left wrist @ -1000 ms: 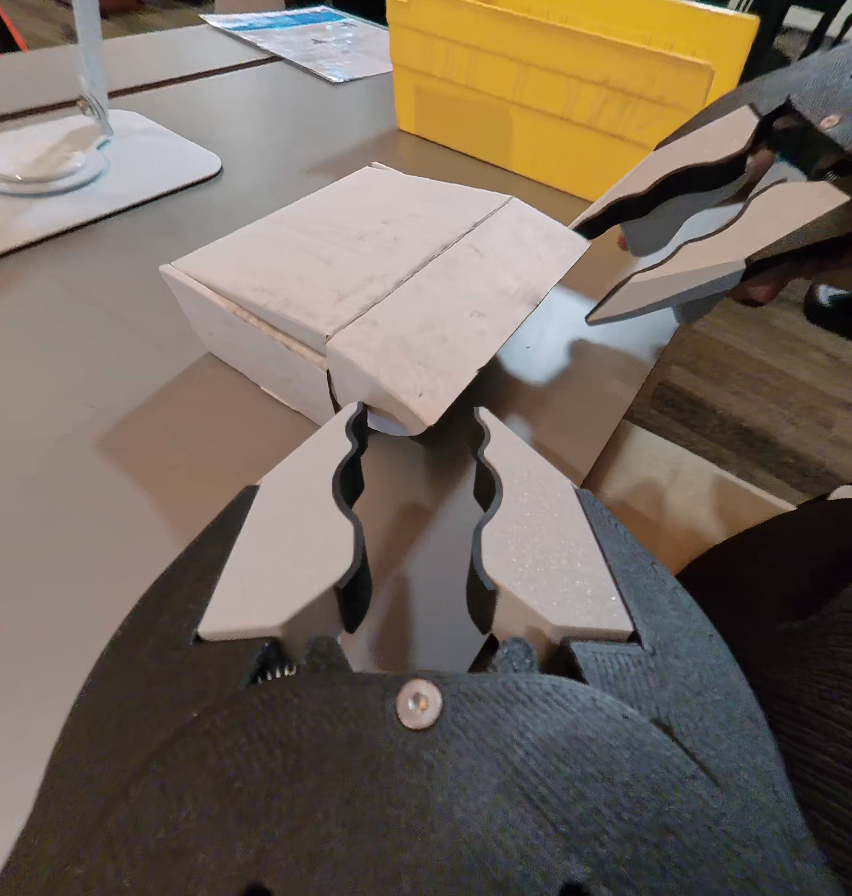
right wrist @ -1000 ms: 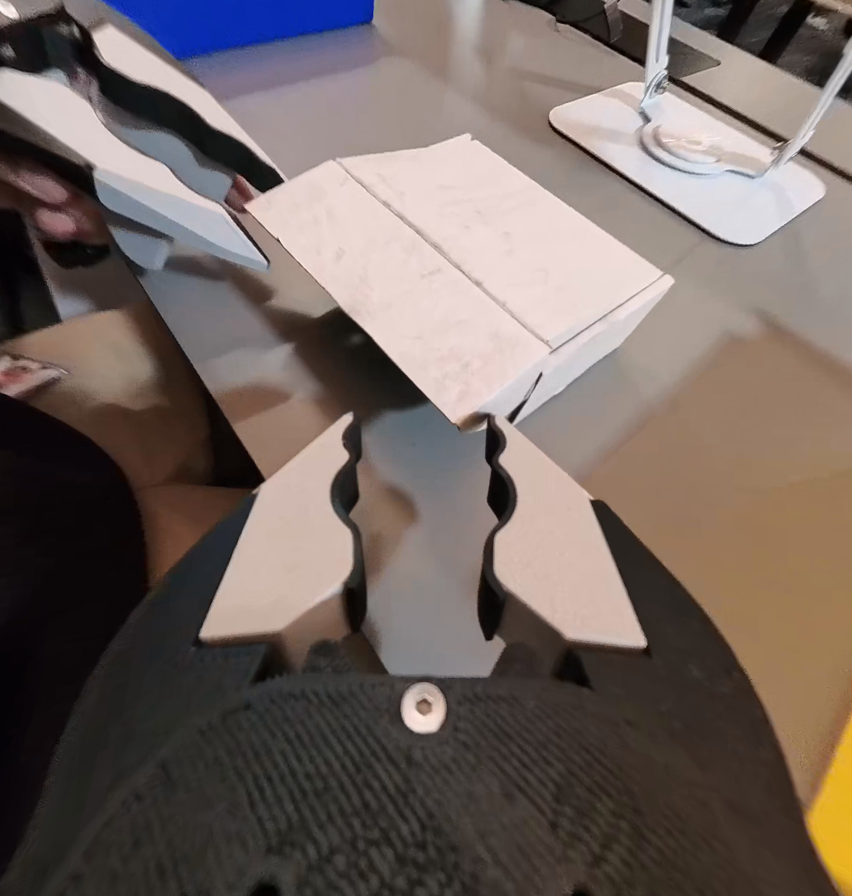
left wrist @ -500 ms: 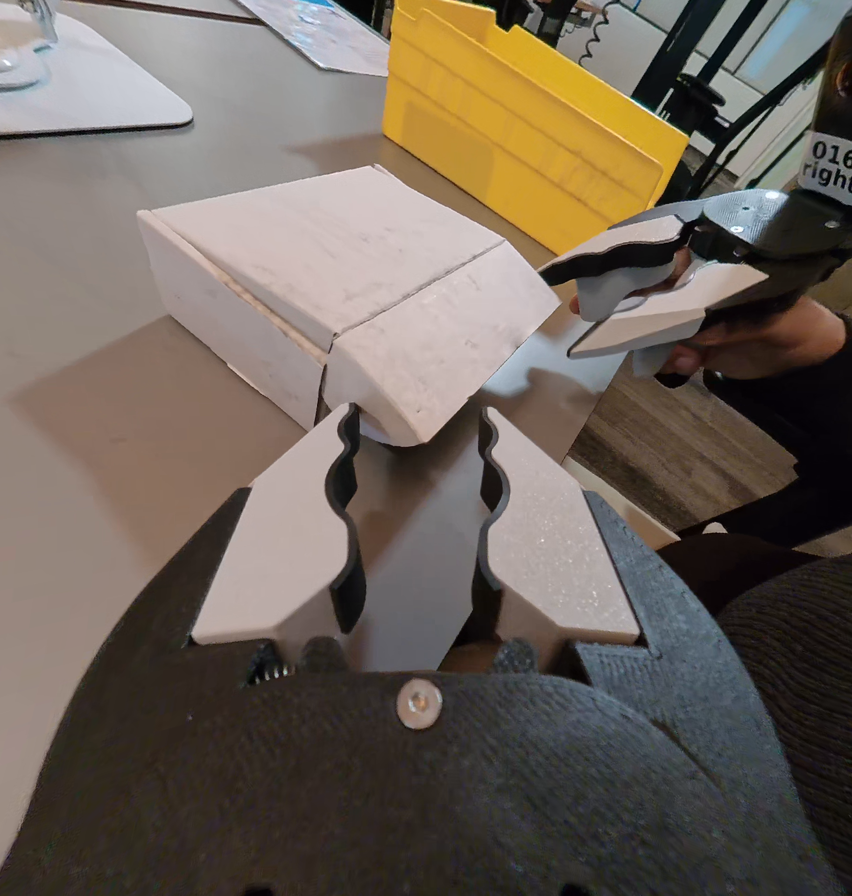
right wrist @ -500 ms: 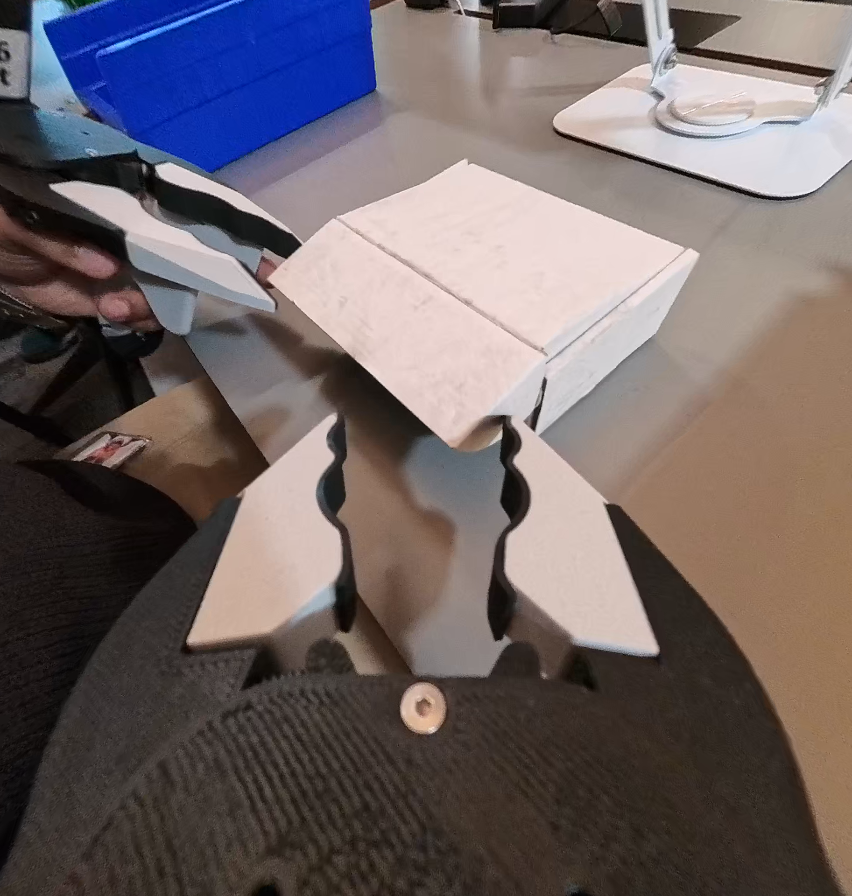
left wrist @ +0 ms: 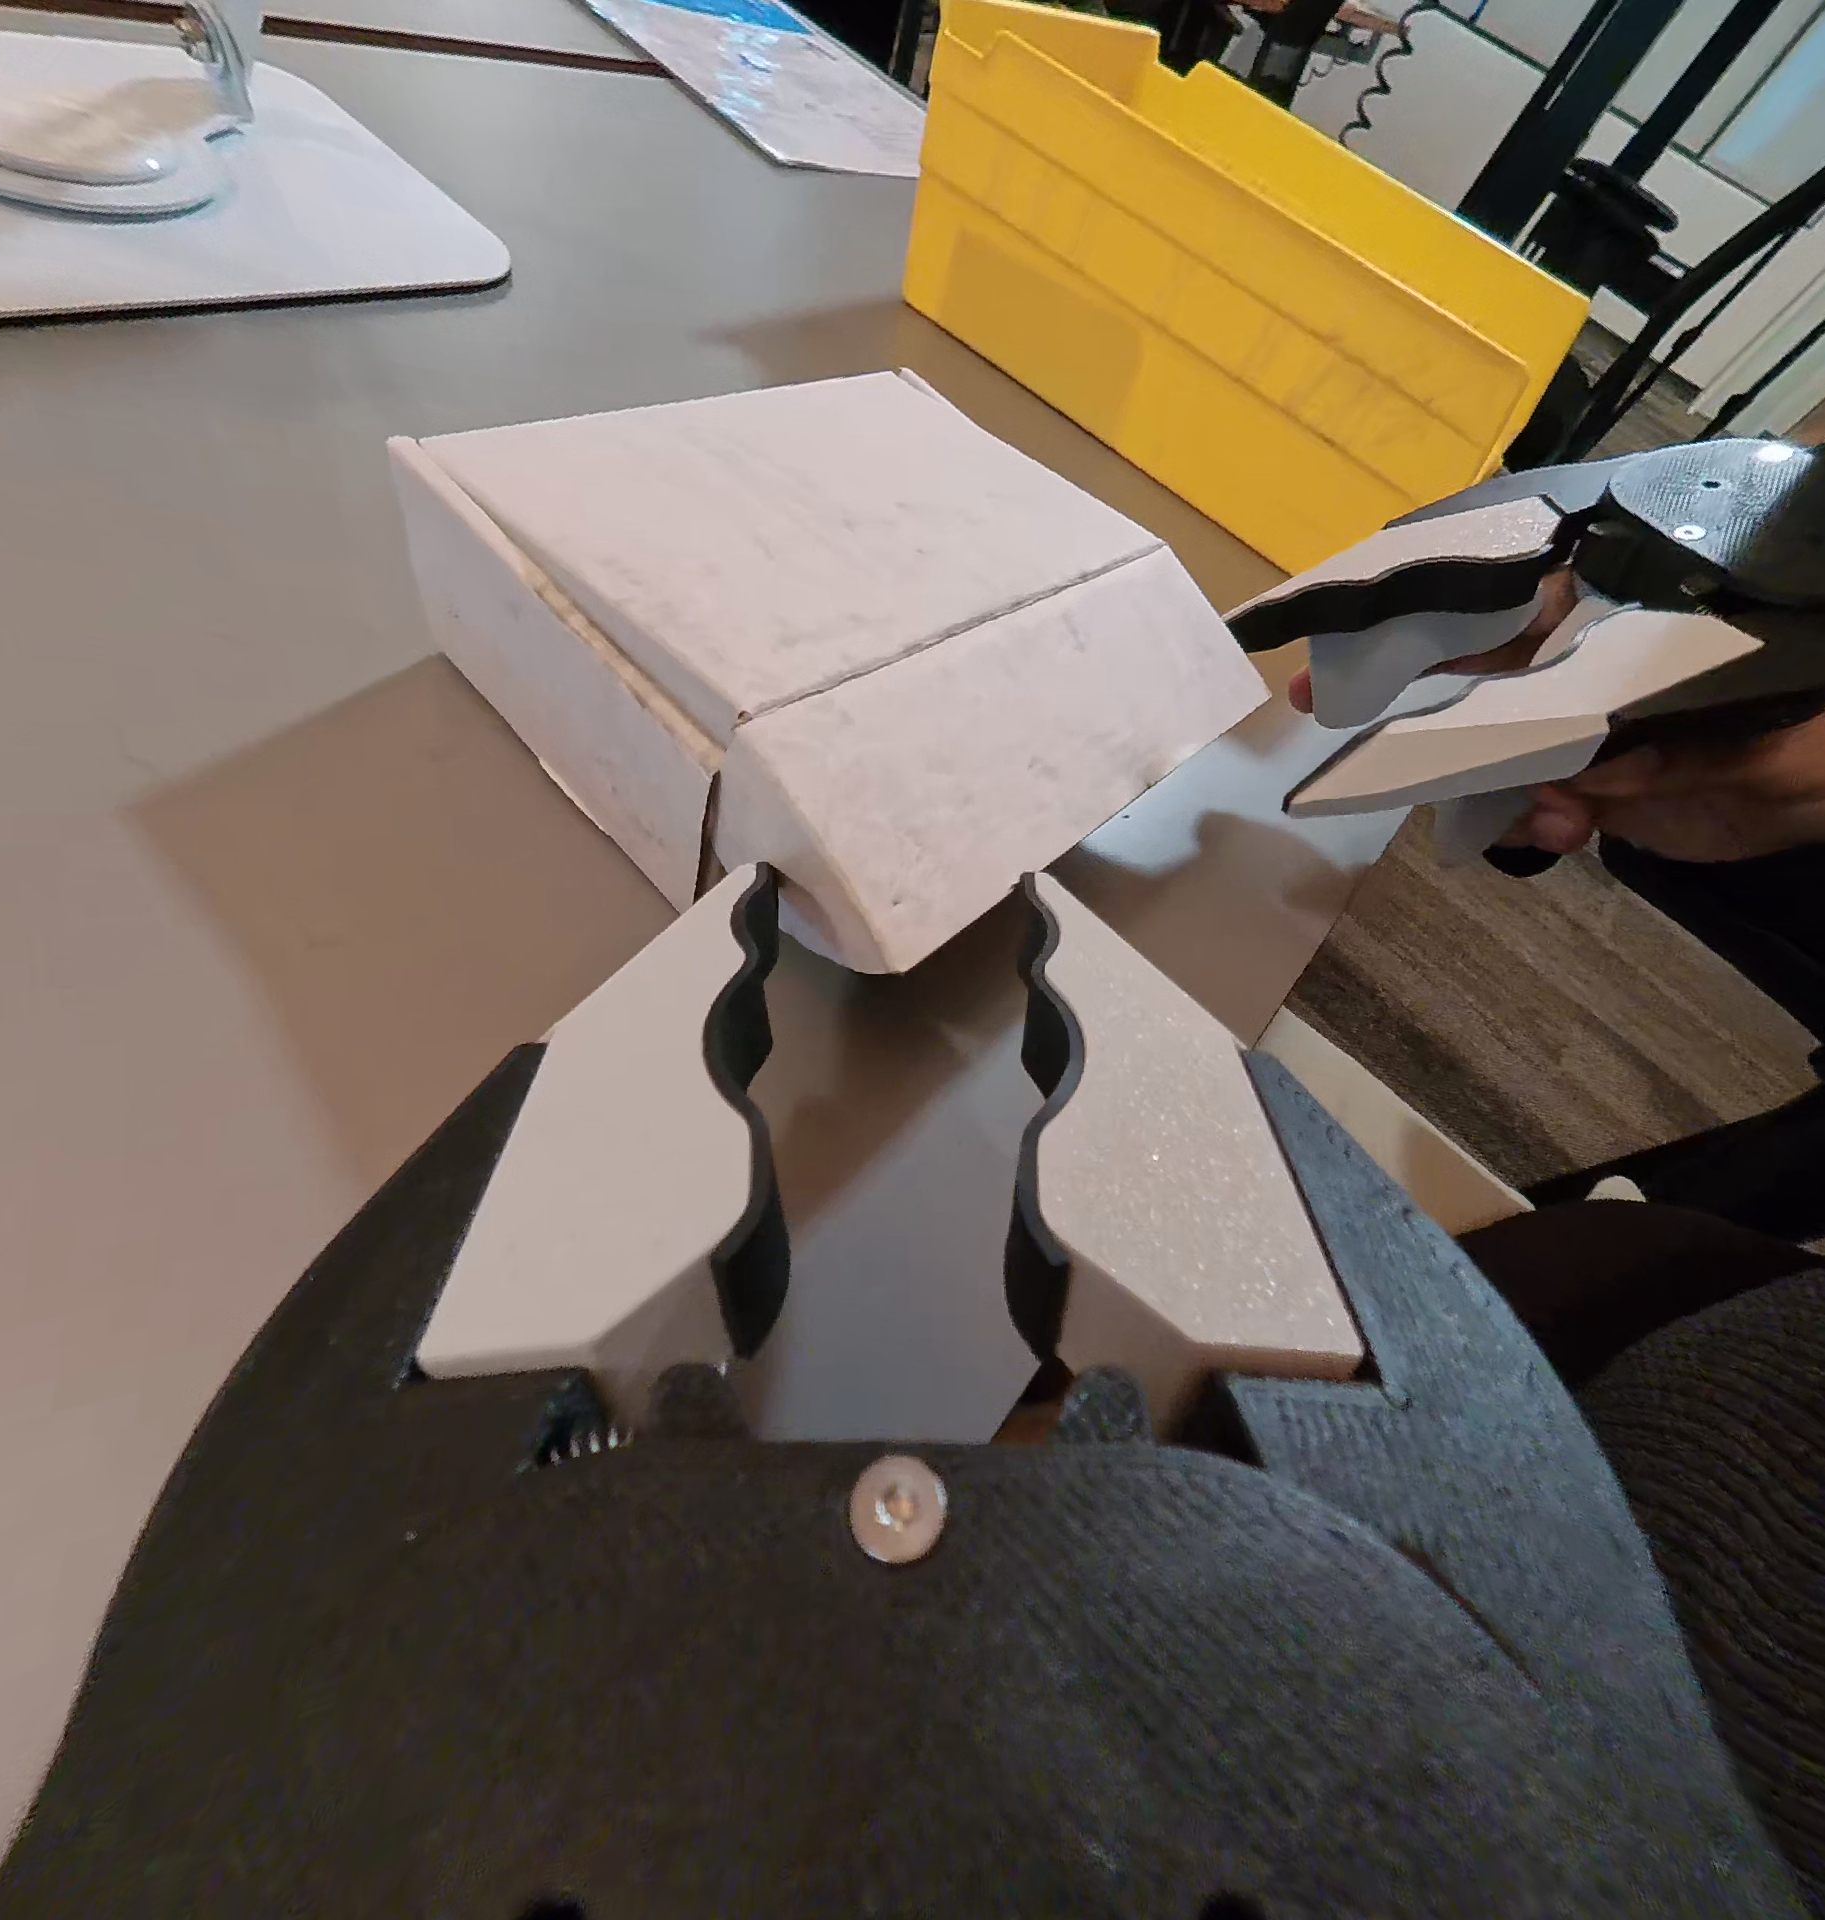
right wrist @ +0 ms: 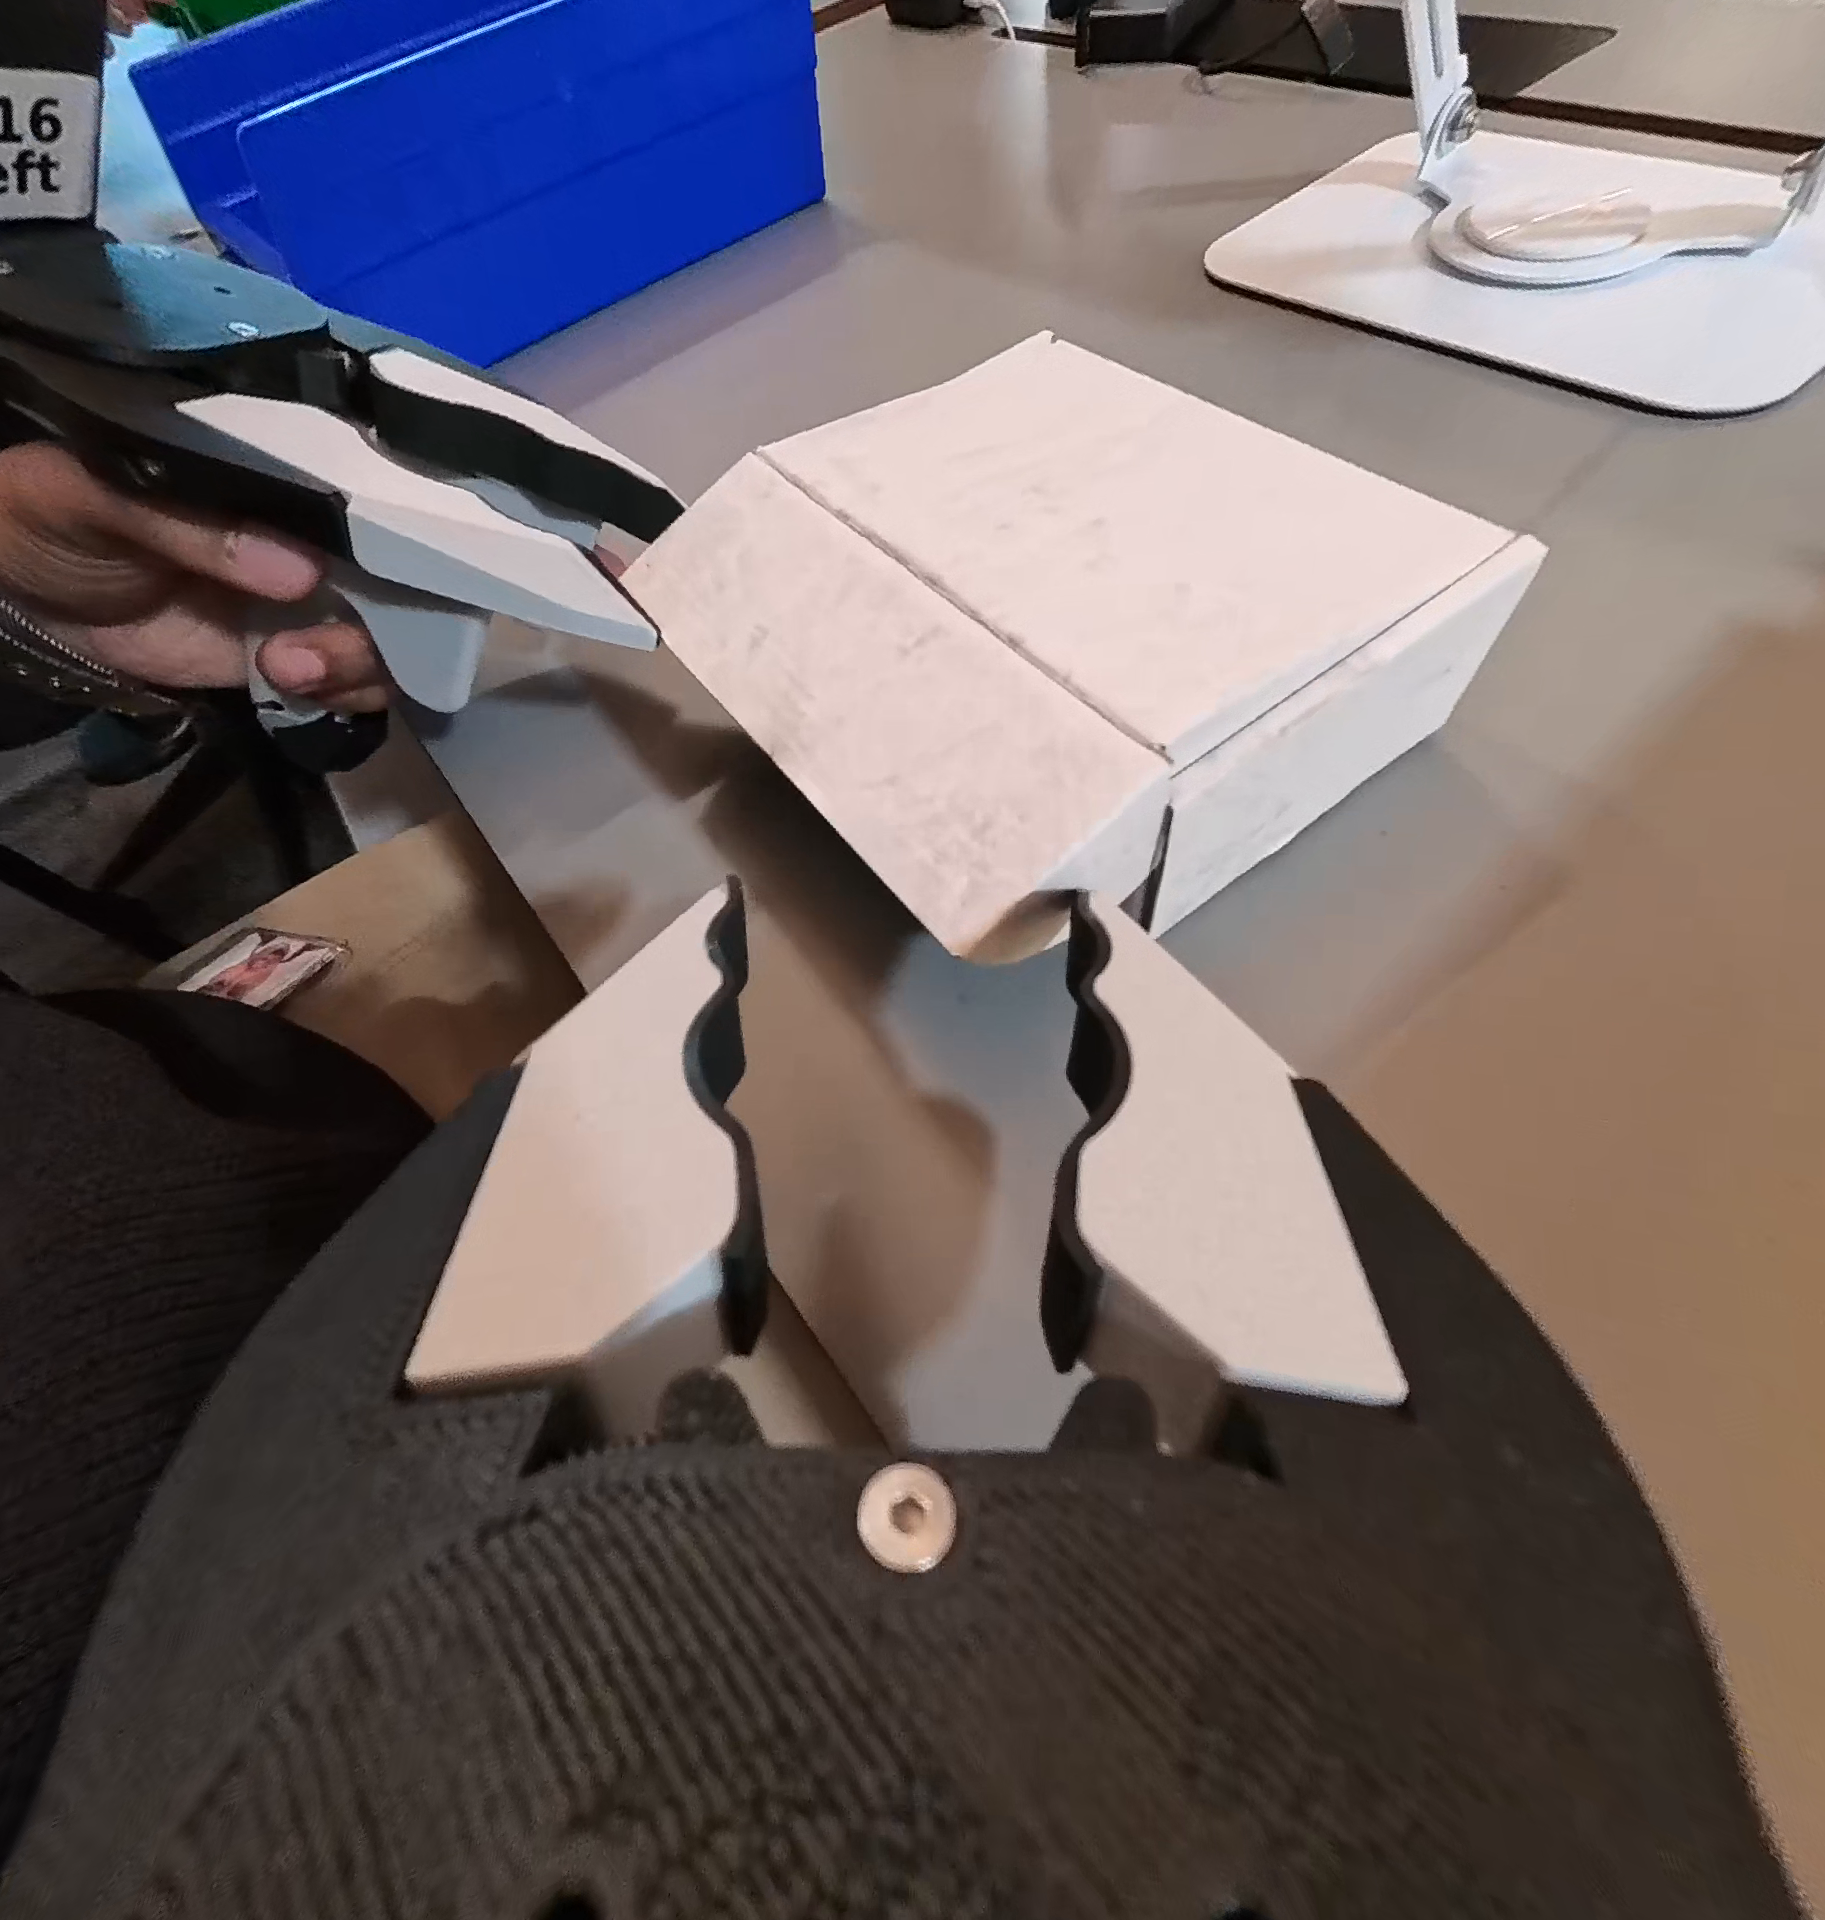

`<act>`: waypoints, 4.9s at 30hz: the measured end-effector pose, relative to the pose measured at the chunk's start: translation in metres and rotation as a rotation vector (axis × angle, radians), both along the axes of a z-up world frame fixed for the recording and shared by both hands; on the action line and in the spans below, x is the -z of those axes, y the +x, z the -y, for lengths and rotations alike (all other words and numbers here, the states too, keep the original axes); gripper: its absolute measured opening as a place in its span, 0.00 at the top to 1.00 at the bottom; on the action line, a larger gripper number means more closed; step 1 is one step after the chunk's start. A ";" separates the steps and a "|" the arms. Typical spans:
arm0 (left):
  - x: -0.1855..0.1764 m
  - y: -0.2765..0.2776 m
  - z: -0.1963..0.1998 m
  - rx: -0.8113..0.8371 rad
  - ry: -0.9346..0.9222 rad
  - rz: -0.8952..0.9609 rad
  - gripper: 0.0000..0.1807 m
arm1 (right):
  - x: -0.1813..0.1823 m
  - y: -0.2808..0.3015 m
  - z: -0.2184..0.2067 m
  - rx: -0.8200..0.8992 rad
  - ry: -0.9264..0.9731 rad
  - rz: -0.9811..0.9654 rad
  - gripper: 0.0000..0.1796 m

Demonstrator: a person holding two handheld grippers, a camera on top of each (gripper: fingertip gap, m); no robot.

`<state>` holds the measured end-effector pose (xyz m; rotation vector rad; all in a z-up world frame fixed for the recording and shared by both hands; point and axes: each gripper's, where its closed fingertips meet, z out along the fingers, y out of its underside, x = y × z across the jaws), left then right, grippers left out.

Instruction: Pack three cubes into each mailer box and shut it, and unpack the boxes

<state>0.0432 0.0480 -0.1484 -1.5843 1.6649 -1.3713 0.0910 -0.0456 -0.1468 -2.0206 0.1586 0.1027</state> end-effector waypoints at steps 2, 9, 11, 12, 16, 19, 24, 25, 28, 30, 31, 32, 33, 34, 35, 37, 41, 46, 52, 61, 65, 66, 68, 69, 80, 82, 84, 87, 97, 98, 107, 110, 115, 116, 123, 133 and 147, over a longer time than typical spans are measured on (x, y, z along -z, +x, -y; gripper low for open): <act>0.000 0.000 0.000 -0.004 -0.004 0.001 0.76 | 0.000 0.002 -0.001 0.008 0.004 -0.008 0.66; 0.007 0.001 0.000 -0.009 0.040 -0.019 0.76 | 0.007 0.010 -0.003 0.044 -0.021 0.015 0.71; 0.010 0.001 -0.001 -0.014 0.055 -0.030 0.76 | 0.008 0.012 -0.004 0.050 -0.028 0.019 0.71; 0.012 0.002 -0.002 -0.018 0.060 -0.035 0.77 | 0.009 0.012 -0.005 0.051 -0.032 0.022 0.71; 0.012 0.001 -0.002 -0.011 0.074 -0.049 0.77 | 0.010 0.012 -0.003 0.042 -0.049 0.047 0.69; 0.011 -0.001 -0.002 -0.006 0.071 -0.054 0.72 | 0.008 0.015 0.000 0.047 -0.039 0.066 0.64; 0.006 0.003 -0.015 -0.041 0.077 -0.034 0.67 | 0.001 0.028 -0.001 0.070 0.012 0.046 0.63; 0.006 0.005 -0.018 -0.040 0.074 -0.039 0.66 | 0.001 0.030 -0.002 0.069 0.012 0.036 0.62; 0.010 0.011 -0.018 -0.006 0.046 -0.078 0.64 | 0.005 0.038 -0.005 0.069 -0.007 -0.004 0.61; 0.013 0.015 -0.016 0.038 0.036 -0.108 0.63 | 0.007 0.038 -0.006 0.050 -0.017 -0.061 0.62; 0.014 0.017 -0.016 0.057 0.043 -0.115 0.62 | 0.009 0.038 -0.007 0.042 -0.026 -0.087 0.63; 0.014 0.020 -0.017 0.074 0.061 -0.115 0.62 | 0.011 0.038 -0.008 0.035 -0.035 -0.107 0.63; 0.015 0.022 -0.017 0.092 0.073 -0.118 0.61 | 0.012 0.039 -0.010 0.028 -0.042 -0.121 0.63; 0.016 0.024 -0.016 0.113 0.075 -0.121 0.61 | 0.013 0.041 -0.012 0.020 -0.048 -0.126 0.65; 0.017 0.025 -0.014 0.133 0.070 -0.125 0.62 | 0.014 0.042 -0.015 0.007 -0.056 -0.126 0.67; 0.017 0.026 -0.013 0.155 0.061 -0.133 0.63 | 0.016 0.042 -0.020 -0.025 -0.074 -0.124 0.68; 0.018 0.029 -0.019 0.148 0.061 -0.137 0.63 | 0.016 0.046 -0.024 -0.047 -0.074 -0.145 0.70; 0.023 0.029 -0.023 0.139 0.145 -0.148 0.67 | 0.020 0.049 -0.025 -0.020 -0.094 -0.120 0.76; 0.027 0.031 -0.027 0.103 0.251 -0.154 0.70 | 0.023 0.052 -0.025 0.017 -0.147 -0.029 0.80; 0.028 0.027 -0.027 0.106 0.250 -0.162 0.70 | 0.025 0.050 -0.019 -0.009 -0.143 0.066 0.73; 0.027 0.021 -0.032 0.100 0.186 -0.173 0.67 | 0.032 0.056 -0.009 -0.007 -0.189 0.125 0.71; 0.028 0.021 -0.033 0.098 0.170 -0.179 0.68 | 0.032 0.056 -0.009 -0.013 -0.186 0.126 0.72; 0.029 0.021 -0.032 0.111 0.139 -0.191 0.69 | 0.030 0.057 -0.011 -0.025 -0.176 0.132 0.74; 0.030 0.021 -0.031 0.123 0.132 -0.201 0.70 | 0.030 0.057 -0.014 -0.045 -0.172 0.139 0.74; 0.041 0.027 -0.034 0.221 0.321 -0.215 0.75 | 0.032 0.040 -0.018 -0.297 -0.185 0.091 0.81; 0.041 0.025 -0.034 0.245 0.342 -0.206 0.75 | 0.032 0.038 -0.016 -0.307 -0.183 0.062 0.82; 0.042 0.024 -0.033 0.254 0.369 -0.199 0.76 | 0.033 0.038 -0.016 -0.310 -0.194 0.077 0.83; 0.043 0.023 -0.034 0.260 0.441 -0.182 0.77 | 0.034 0.038 -0.015 -0.311 -0.212 0.120 0.84; 0.043 0.025 -0.039 0.227 0.526 -0.155 0.80 | 0.034 0.037 -0.016 -0.311 -0.254 0.183 0.89; 0.043 0.025 -0.039 0.223 0.532 -0.154 0.80 | 0.034 0.037 -0.016 -0.307 -0.258 0.197 0.89; 0.042 0.028 -0.045 0.172 0.590 -0.138 0.83 | 0.038 0.031 -0.017 -0.325 -0.284 0.216 0.96; 0.042 0.028 -0.047 0.175 0.580 -0.146 0.83 | 0.038 0.039 -0.022 -0.275 -0.272 0.251 0.95; 0.043 0.027 -0.046 0.186 0.554 -0.160 0.82 | 0.035 0.051 -0.022 -0.235 -0.236 0.299 0.91; 0.043 0.028 -0.048 0.174 0.557 -0.158 0.80 | 0.034 0.054 -0.021 -0.220 -0.228 0.294 0.85; 0.038 0.028 -0.046 0.191 0.386 -0.175 0.64 | 0.019 0.049 -0.033 -0.213 -0.097 0.031 0.56; 0.037 0.030 -0.045 0.170 0.384 -0.173 0.76 | 0.031 0.041 -0.029 -0.248 -0.181 0.161 0.79; 0.037 0.020 -0.042 0.219 0.533 -0.116 0.79 | 0.033 0.032 -0.021 -0.279 -0.263 0.285 0.85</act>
